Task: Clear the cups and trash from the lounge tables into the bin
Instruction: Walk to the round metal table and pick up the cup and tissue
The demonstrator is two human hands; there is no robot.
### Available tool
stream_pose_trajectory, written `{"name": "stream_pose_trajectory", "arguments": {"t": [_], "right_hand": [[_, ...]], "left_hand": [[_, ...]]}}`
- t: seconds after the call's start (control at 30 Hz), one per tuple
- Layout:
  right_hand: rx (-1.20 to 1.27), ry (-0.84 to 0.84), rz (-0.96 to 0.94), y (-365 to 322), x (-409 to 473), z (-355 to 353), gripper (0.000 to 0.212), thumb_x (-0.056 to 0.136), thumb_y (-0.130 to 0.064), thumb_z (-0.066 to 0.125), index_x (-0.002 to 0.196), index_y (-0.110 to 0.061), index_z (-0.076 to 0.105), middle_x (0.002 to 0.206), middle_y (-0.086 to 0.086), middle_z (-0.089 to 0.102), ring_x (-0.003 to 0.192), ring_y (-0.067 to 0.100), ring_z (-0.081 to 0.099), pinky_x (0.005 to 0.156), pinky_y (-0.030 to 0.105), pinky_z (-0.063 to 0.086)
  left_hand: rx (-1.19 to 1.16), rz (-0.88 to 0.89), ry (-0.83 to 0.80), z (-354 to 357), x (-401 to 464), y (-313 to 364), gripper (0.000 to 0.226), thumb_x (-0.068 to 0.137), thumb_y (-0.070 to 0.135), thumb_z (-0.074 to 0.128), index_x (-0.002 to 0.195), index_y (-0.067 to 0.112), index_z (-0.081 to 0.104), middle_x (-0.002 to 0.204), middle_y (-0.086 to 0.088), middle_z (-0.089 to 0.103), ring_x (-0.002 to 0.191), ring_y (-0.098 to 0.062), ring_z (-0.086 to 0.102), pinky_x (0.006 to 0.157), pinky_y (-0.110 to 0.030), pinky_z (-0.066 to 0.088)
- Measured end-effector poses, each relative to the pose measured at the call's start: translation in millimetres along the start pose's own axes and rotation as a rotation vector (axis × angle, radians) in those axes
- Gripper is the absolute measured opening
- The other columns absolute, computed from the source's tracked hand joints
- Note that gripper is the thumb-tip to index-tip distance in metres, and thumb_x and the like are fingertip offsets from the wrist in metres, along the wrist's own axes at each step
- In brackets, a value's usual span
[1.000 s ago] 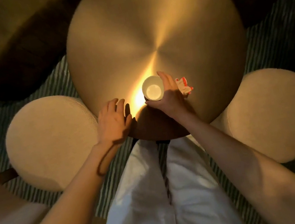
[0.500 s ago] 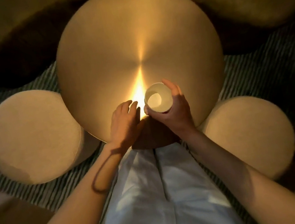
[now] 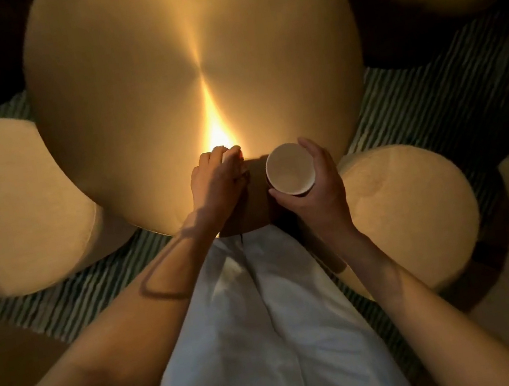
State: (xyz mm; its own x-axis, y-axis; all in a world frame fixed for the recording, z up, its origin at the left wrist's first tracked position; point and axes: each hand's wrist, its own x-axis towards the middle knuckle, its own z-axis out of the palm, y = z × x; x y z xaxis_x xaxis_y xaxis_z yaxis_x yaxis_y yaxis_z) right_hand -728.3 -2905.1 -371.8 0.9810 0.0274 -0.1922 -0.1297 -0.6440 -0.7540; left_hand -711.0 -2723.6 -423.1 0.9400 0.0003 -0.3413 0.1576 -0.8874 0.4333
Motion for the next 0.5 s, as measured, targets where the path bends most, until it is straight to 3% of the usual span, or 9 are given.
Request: {"name": "stream_pose_trajectory", "arguments": {"t": [0.13,0.27,0.4,0.5], "right_hand": [[0.013,-0.095,-0.037,-8,8,13,0.088,0.067,-0.037,0.083,0.140,-0.026,0.036,0.134,-0.007,0.045,0.118,-0.002,0.039,0.090,0.010,0.035],[-0.015,-0.262,-0.144,-37,19,33,0.086,0.067,-0.037,0.082,0.139,-0.025,0.036,0.134,-0.004,0.047,0.118,0.008,0.044,0.088,0.018,0.039],[-0.042,-0.423,-0.339,-86,28,70,0.084,0.067,-0.030,0.083,0.137,-0.011,0.041,0.133,0.006,0.050,0.122,0.020,0.047,0.098,0.026,0.040],[-0.083,-0.554,-0.433,-135,16,105,0.083,0.065,-0.030,0.082,0.136,-0.017,0.041,0.132,0.002,0.049,0.121,0.017,0.046,0.095,0.024,0.038]], "left_hand": [[-0.176,-0.114,0.168,-8,-14,-12,0.047,0.080,0.022,0.068,0.125,0.020,0.057,0.119,-0.004,0.059,0.105,-0.027,0.051,0.079,-0.033,0.041],[-0.196,-0.195,0.337,-33,-40,-31,0.046,0.079,0.026,0.069,0.123,0.020,0.057,0.118,-0.005,0.059,0.103,-0.027,0.052,0.076,-0.032,0.040],[-0.202,-0.354,0.445,-56,-89,-66,0.054,0.078,0.029,0.070,0.128,0.022,0.053,0.126,-0.002,0.055,0.111,-0.024,0.048,0.088,-0.033,0.041],[-0.253,-0.502,0.566,-76,-143,-97,0.054,0.075,0.022,0.072,0.127,0.018,0.056,0.125,-0.005,0.056,0.113,-0.026,0.051,0.091,-0.038,0.043]]}}
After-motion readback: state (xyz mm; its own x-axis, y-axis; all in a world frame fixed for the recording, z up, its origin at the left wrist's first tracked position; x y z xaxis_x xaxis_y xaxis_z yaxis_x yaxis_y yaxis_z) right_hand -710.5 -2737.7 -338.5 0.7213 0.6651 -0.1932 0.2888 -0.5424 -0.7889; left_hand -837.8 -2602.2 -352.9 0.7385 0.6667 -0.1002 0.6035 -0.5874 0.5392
